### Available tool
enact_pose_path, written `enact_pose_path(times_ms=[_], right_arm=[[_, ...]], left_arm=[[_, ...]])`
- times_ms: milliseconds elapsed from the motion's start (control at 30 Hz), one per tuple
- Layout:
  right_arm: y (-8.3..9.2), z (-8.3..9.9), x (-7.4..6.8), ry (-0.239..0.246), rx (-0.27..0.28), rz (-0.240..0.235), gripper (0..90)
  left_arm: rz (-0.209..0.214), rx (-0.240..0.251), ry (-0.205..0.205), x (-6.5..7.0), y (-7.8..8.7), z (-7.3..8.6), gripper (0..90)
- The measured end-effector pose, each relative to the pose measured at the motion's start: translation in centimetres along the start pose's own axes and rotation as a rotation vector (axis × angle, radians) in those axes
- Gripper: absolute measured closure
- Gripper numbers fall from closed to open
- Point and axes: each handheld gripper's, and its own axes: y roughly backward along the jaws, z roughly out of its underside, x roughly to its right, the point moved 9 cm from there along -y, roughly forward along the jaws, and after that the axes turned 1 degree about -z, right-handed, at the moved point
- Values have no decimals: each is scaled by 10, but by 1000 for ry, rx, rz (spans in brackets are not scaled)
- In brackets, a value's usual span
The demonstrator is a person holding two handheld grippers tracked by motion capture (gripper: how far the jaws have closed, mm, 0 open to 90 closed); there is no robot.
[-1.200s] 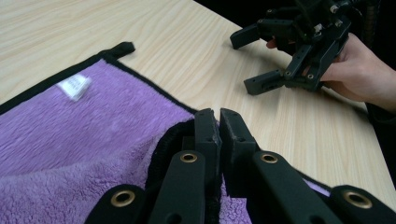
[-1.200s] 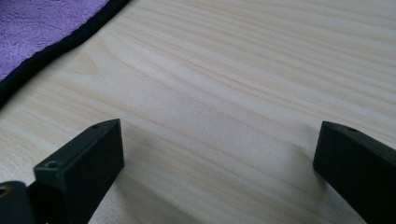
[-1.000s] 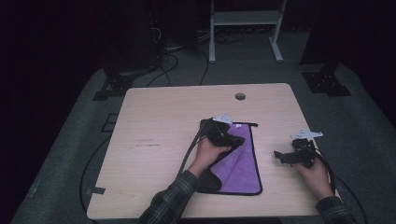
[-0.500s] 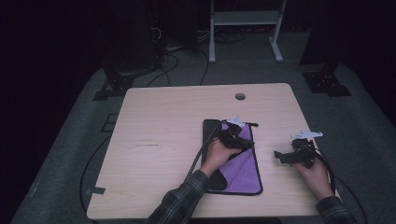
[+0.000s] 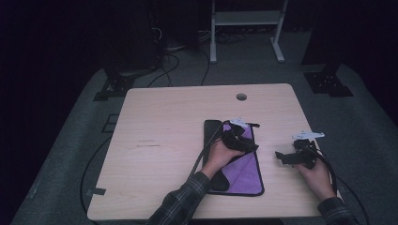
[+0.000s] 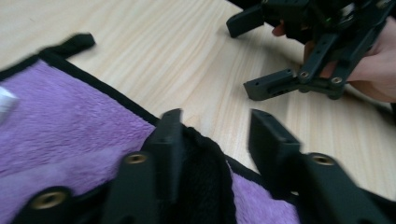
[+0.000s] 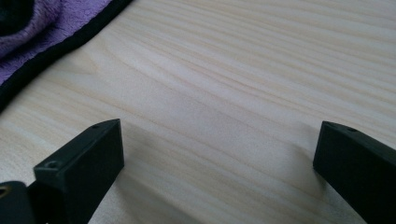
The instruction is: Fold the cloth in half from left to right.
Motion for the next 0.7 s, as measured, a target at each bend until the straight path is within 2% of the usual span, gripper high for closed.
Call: enact_pose_path(times_ms=[100, 200, 367, 500, 633, 700], right_arm=[[0, 0, 0, 0, 0, 0, 9], [0, 0, 0, 1, -1, 0, 9], [0, 0, 0, -1, -1, 0, 8], [1, 1, 1, -1, 0, 1, 8], [1, 1, 2, 5, -3, -3, 9], [1, 1, 2, 2, -9, -1, 10]], left_arm=[[-29, 16, -3, -5, 16, 0, 374], [-97, 18, -13, -14, 33, 6, 268], [-154, 27, -14, -26, 62, 18, 182], [-219, 33, -9, -35, 85, 32, 102], [-273, 8, -14, -44, 107, 51, 54], [-284, -5, -2, -47, 113, 58, 24]])
